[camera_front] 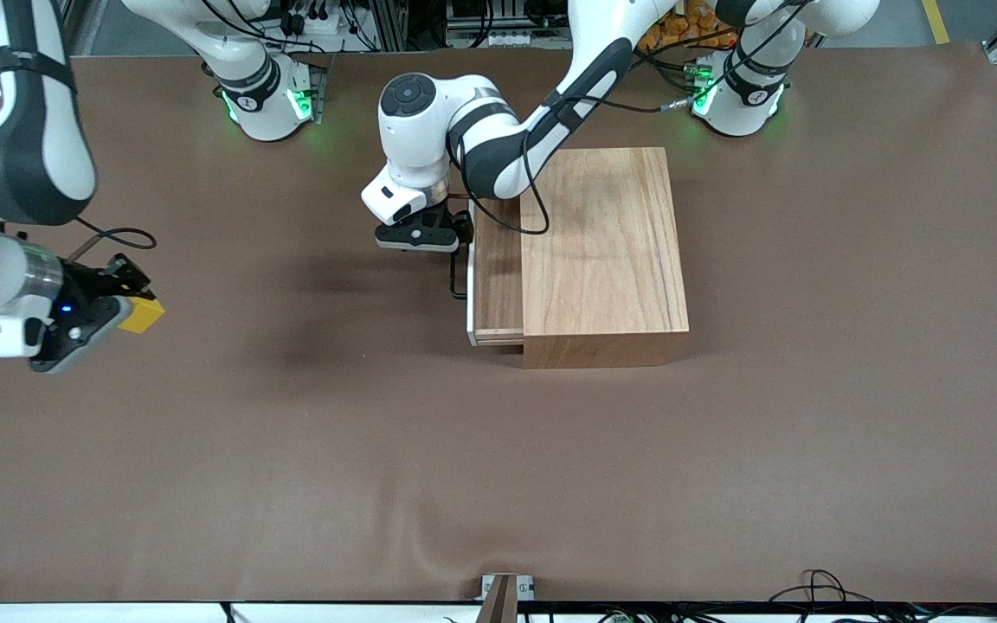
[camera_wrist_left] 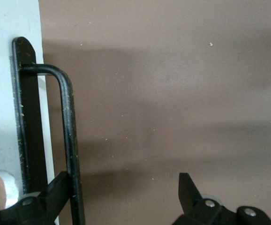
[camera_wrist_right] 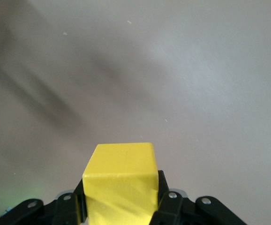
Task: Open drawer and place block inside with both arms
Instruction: 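Pull the drawer further with the left gripper while the right gripper lifts the cube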
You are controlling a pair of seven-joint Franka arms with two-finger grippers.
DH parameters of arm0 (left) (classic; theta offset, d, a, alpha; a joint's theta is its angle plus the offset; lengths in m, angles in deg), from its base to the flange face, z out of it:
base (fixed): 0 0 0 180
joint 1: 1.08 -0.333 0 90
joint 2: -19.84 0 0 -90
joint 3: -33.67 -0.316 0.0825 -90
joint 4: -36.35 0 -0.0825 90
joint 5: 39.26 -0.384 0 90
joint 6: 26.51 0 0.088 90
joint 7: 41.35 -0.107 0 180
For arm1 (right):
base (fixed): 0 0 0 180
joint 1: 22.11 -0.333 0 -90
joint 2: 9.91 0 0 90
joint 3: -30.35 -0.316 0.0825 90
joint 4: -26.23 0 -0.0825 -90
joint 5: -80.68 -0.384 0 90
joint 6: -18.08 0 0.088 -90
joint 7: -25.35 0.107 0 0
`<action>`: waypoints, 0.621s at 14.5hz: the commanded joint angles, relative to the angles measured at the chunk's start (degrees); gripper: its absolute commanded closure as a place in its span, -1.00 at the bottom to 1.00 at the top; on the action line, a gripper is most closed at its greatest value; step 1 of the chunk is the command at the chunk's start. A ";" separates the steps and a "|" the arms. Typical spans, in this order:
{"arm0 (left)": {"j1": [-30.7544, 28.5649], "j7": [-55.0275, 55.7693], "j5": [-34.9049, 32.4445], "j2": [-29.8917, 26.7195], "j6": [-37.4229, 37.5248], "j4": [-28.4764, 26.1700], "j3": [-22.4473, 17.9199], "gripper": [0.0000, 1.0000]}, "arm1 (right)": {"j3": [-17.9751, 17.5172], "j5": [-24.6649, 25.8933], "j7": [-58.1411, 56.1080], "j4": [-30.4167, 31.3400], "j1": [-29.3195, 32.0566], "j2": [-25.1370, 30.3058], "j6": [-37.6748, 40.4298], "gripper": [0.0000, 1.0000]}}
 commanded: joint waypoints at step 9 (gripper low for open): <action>2.59 0.47 2.08 2.11 -9.97 1.78 0.07 -1.00 | 0.74 -0.26 -7.14 -1.03 -1.18 -0.80 -0.65 0.76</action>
